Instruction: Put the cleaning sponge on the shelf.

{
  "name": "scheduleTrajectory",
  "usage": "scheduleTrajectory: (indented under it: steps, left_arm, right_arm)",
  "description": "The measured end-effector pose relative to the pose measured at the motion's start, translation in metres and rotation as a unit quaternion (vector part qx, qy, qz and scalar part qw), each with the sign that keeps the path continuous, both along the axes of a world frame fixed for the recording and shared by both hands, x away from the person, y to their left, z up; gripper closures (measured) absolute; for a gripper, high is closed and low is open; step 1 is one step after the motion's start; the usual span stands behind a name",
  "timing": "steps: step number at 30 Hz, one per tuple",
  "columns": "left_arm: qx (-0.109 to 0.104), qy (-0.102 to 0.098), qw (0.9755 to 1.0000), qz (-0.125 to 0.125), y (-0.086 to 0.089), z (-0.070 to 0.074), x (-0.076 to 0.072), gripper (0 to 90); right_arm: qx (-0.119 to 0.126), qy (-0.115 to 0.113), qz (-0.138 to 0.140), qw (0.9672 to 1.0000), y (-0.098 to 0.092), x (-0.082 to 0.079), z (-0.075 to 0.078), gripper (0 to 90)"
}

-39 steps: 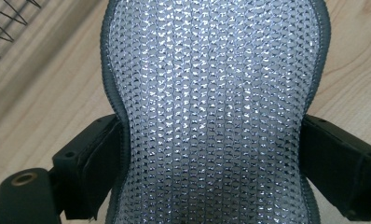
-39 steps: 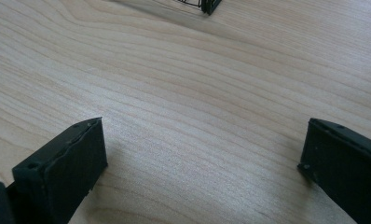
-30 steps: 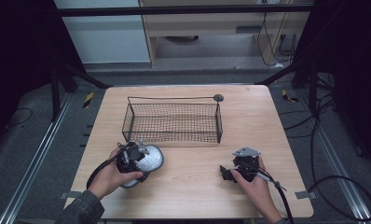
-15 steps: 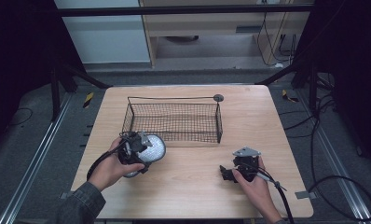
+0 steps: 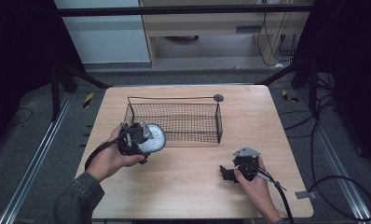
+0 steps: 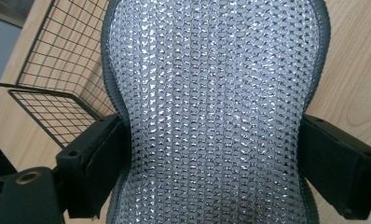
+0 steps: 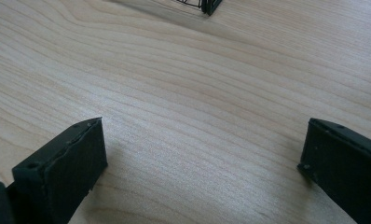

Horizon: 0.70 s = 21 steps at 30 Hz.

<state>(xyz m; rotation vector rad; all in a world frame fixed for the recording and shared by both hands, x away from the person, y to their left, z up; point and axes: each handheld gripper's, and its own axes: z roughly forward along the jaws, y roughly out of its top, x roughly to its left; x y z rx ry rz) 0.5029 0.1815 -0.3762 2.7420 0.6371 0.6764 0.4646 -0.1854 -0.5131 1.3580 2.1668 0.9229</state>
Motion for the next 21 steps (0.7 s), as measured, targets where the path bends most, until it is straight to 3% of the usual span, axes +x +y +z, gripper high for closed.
scheduleTrajectory:
  steps: [12, 17, 21]
  left_arm:
    - [0.007, -0.028, 0.9996, -0.008, -0.001, 0.018, 0.026, 11.4]
    - [0.022, -0.039, 0.9988, -0.017, -0.002, 0.028, 0.041, 11.4]
    - [0.014, -0.05, 0.9984, -0.023, -0.004, 0.035, 0.048, 11.4]
  right_arm:
    - [-0.001, 0.0, 0.002, 1.0, 0.0, 0.0, 0.0, 0.4]
    - [-0.006, -0.001, 0.007, 1.0, -0.001, 0.001, 0.0, 0.4]
    - [-0.005, -0.001, 0.007, 1.0, -0.001, 0.001, 0.0, 0.4]
